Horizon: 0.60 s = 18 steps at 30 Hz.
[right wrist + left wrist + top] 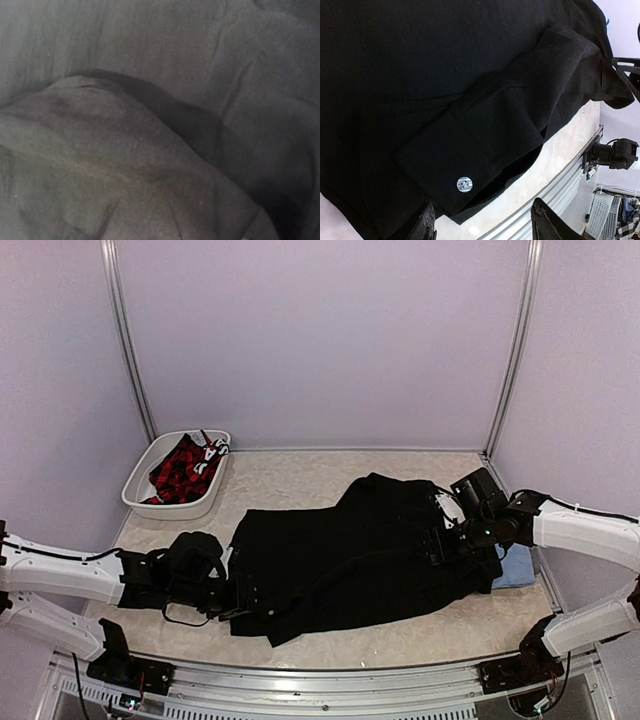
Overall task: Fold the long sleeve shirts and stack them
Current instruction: Adjust the sleeve of the 1/3-folded shirt.
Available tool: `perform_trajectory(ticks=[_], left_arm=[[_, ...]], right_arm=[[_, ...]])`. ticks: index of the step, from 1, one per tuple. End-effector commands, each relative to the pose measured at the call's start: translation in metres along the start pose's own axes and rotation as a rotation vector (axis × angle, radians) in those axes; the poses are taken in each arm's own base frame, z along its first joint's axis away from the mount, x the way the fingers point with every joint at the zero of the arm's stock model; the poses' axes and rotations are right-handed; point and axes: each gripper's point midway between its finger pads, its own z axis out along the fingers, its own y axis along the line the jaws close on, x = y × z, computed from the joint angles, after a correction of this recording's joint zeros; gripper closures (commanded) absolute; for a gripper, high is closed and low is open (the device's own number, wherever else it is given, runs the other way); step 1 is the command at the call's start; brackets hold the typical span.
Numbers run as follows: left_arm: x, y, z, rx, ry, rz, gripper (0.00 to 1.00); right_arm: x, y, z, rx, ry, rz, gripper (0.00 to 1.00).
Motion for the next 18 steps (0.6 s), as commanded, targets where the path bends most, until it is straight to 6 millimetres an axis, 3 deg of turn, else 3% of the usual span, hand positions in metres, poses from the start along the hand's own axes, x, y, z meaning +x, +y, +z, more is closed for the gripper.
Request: perform_trajectory(ticks=[1,8,18], left_arm=[[0.009,0.005,0.006,0.026,0.057,-0.045,0.39],[0.011,0.015,0.012,0.009,0.086,-0.064,0.41],[0.003,0.01,0.022,0.029,0.081,-0.052,0.5]], right_arm=[[0.002,-0.001,0.007,-0.006,0.007,-0.002,0.35],[0.007,-0.002,0.01,0.004,0.021,-0.008,0.36],[0.011,-0.004,0.01,0.015,0.033,-0.012,0.37]])
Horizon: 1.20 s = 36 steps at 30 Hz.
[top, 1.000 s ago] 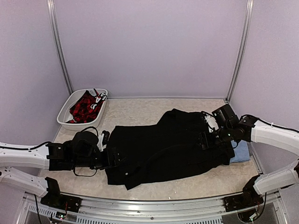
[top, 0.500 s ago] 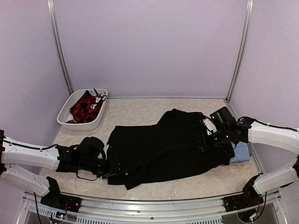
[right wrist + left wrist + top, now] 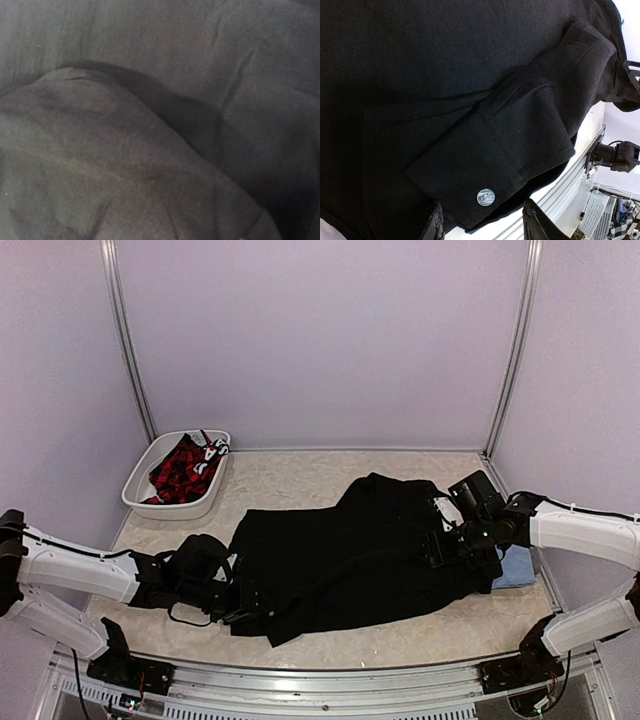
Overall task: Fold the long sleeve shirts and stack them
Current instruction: Adjust the sleeve of the 1/3-folded shirt.
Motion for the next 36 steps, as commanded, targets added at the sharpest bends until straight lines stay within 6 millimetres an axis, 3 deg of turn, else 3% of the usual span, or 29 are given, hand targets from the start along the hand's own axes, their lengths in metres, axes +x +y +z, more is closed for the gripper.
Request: perform_trajectory(ticks=[1,10,23,29,36], left_arm=[[-0.003,-0.005,0.004,0.018,0.006,0.017,0.5],[-0.004,0.0,0.002,-0.005,0.001,0.014,0.47],[-0.005,0.001,0.012,0.01,0.012,0.02,0.55],[-0.004,0.0,0.013,0.021,0.015,0.024,0.63],[-0.005,-0.003,0.013,0.037,0.011,0.026,0.8]], right_arm=[[0.005,-0.002,0.001,0.011,0.009,-0.01,0.37],[0.006,-0.001,0.005,0.005,0.016,-0.014,0.37],[0.011,-0.004,0.008,0.021,0.032,-0.017,0.38],[0.016,-0.005,0.009,0.023,0.041,-0.018,0.38],[0.017,-0.003,0.009,0.022,0.044,-0.021,0.38]])
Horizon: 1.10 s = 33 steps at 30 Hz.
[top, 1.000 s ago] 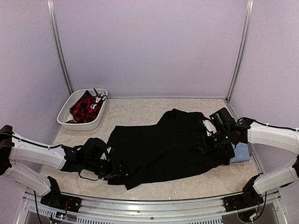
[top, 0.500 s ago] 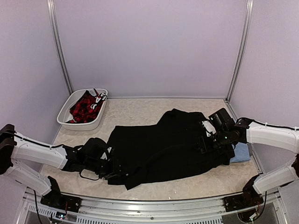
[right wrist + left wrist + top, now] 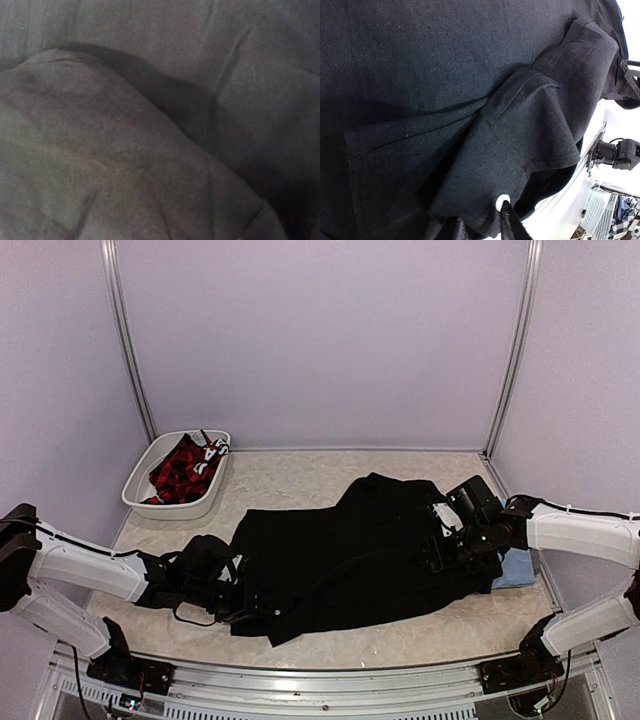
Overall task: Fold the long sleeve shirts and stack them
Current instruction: Adjust the sleeve of the 1/3-folded shirt.
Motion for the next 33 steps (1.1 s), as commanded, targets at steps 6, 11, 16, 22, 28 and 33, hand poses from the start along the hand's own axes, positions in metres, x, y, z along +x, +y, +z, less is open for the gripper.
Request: perform_trajectory(ticks=[6,11,16,22,28,33], left_arm=[[-0.006,-0.008,-0.003,0.032,-0.02,0.019,0.93],[-0.016,-0.021,-0.01,0.047,-0.05,0.049,1.0],[-0.037,-0.044,-0.027,0.043,-0.114,0.125,1.0],[-0.065,-0.046,-0.046,0.003,-0.169,0.156,1.0],[-0.069,-0.024,-0.044,-0.066,-0.151,0.145,1.0],[-0.065,-0.011,-0.037,-0.092,-0.124,0.13,1.0]], right_arm=[[0.006,-0.001,0.003,0.011,0.012,-0.014,0.39],[0.005,-0.001,0.004,0.014,0.014,-0.014,0.39],[0.001,-0.001,-0.001,0.024,-0.003,-0.017,0.39],[-0.005,0.002,-0.006,0.014,-0.024,-0.02,0.39],[-0.004,0.0,-0.006,0.019,-0.021,-0.016,0.38],[-0.004,0.001,-0.005,0.018,-0.02,-0.019,0.38]])
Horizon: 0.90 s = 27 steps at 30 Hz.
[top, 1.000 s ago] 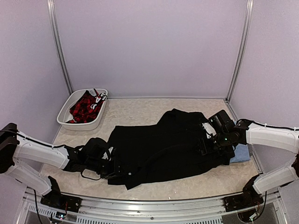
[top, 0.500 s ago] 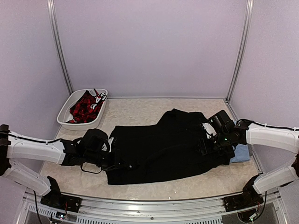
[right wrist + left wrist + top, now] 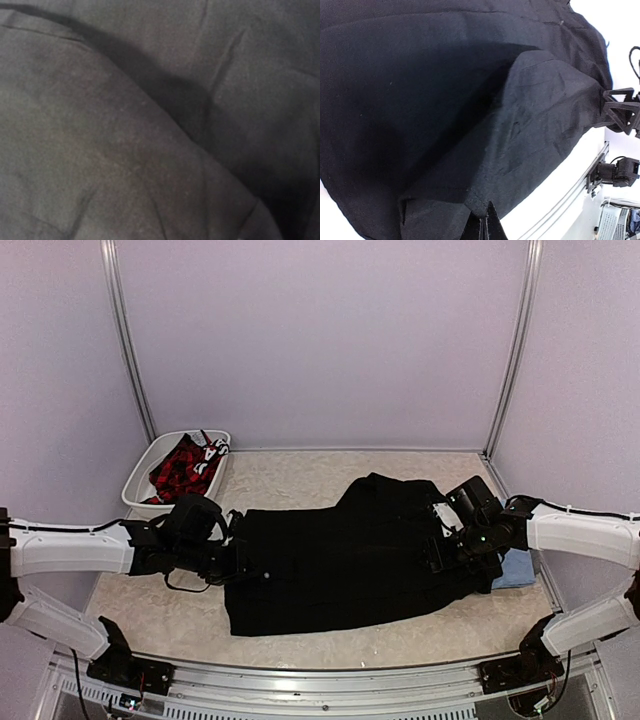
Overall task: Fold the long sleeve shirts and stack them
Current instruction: Adjust the sleeve of the 1/3-folded shirt.
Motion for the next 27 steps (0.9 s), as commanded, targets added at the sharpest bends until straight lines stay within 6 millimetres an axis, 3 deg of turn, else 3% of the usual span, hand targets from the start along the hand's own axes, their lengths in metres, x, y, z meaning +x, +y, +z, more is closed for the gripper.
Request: perform_trajectory(ticks=[1,2,5,9,16,22,27], left_arm=[[0.01,0.017,0.006,-0.049,0.037,0.009,1.0],[0.011,0.019,0.007,-0.053,0.039,0.006,1.0],[0.009,0.024,0.011,-0.062,0.031,0.009,0.87],[-0.004,0.025,0.013,-0.092,-0.002,0.045,0.5],[-0.036,0.013,-0.02,-0.124,-0.17,0.125,0.16],[-0.026,0.02,-0.023,-0.142,-0.141,0.141,0.12],[-0.033,0.007,-0.003,-0.083,-0.114,0.2,0.12]], right_arm=[[-0.005,0.002,-0.004,0.0,-0.014,-0.014,0.38],[-0.005,0.003,-0.004,0.0,-0.013,-0.015,0.37],[-0.007,0.004,-0.005,-0.001,-0.016,-0.018,0.38],[-0.015,0.005,-0.014,0.005,-0.05,-0.024,0.37],[-0.028,0.007,-0.043,0.019,-0.124,-0.015,0.37],[-0.036,0.005,-0.044,0.059,-0.124,-0.023,0.35],[-0.049,0.015,-0.036,0.037,-0.124,-0.053,0.36]])
